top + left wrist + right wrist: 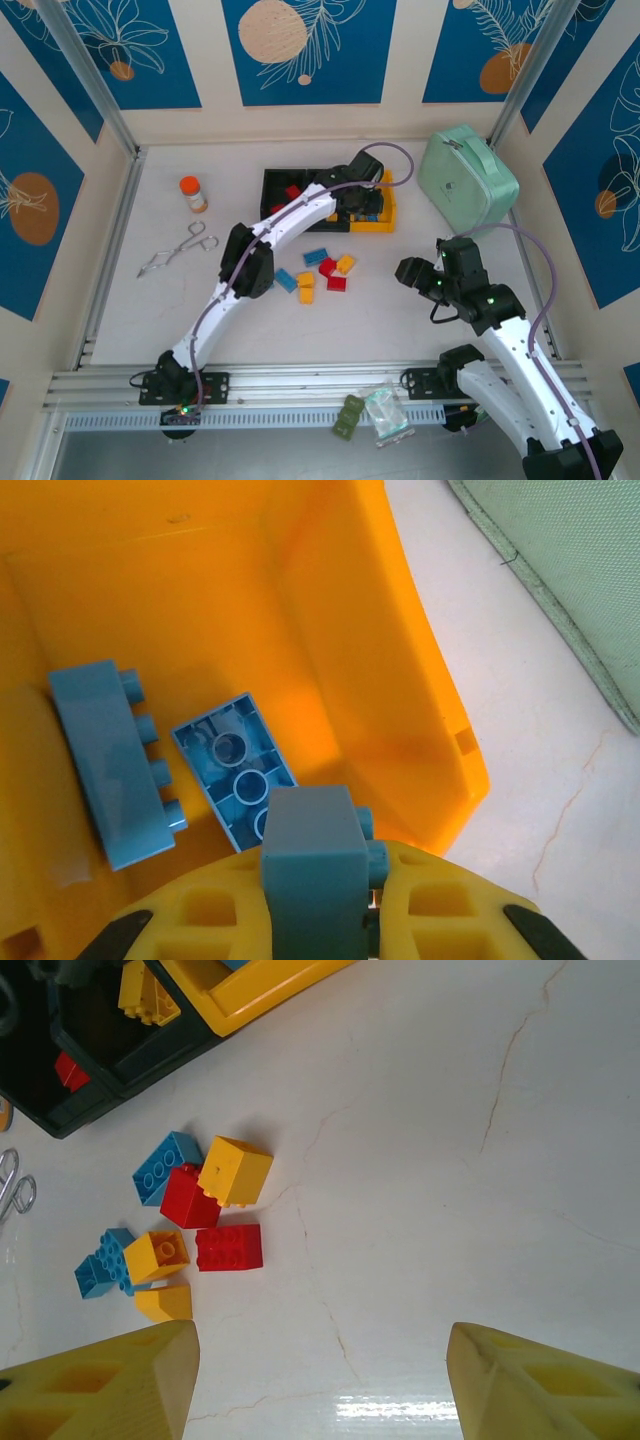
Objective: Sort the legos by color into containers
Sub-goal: Place the lego in the container.
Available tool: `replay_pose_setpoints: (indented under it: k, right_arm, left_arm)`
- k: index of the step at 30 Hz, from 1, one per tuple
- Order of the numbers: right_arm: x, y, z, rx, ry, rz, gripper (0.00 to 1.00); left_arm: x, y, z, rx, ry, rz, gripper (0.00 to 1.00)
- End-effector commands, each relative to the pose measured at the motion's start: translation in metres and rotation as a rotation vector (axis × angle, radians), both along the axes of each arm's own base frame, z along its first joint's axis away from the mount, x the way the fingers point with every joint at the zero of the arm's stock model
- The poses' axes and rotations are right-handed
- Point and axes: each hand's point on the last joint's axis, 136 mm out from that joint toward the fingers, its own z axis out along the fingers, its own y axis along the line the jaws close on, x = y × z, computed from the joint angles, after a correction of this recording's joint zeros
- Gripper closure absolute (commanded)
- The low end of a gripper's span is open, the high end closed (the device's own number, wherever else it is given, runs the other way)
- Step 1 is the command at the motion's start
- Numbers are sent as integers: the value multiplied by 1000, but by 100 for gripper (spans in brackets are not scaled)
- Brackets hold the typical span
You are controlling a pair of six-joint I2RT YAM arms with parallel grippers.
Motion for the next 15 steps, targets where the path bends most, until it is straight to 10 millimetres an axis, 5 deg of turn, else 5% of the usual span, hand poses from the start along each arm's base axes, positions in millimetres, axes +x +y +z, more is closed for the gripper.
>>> replay_pose_setpoints:
  k: [1, 5, 15]
  right_arm:
    - [-6, 2, -5, 19, 23, 14, 33]
    - [-7, 2, -7, 26, 28, 10, 33]
    - [-5, 5, -6, 44, 26, 15, 34]
  left_arm:
    - [5, -19, 9, -84, -20, -25, 75]
    - [6, -23, 16, -105, -24, -32, 57]
    - [-18, -1, 63, -101, -73, -60, 54]
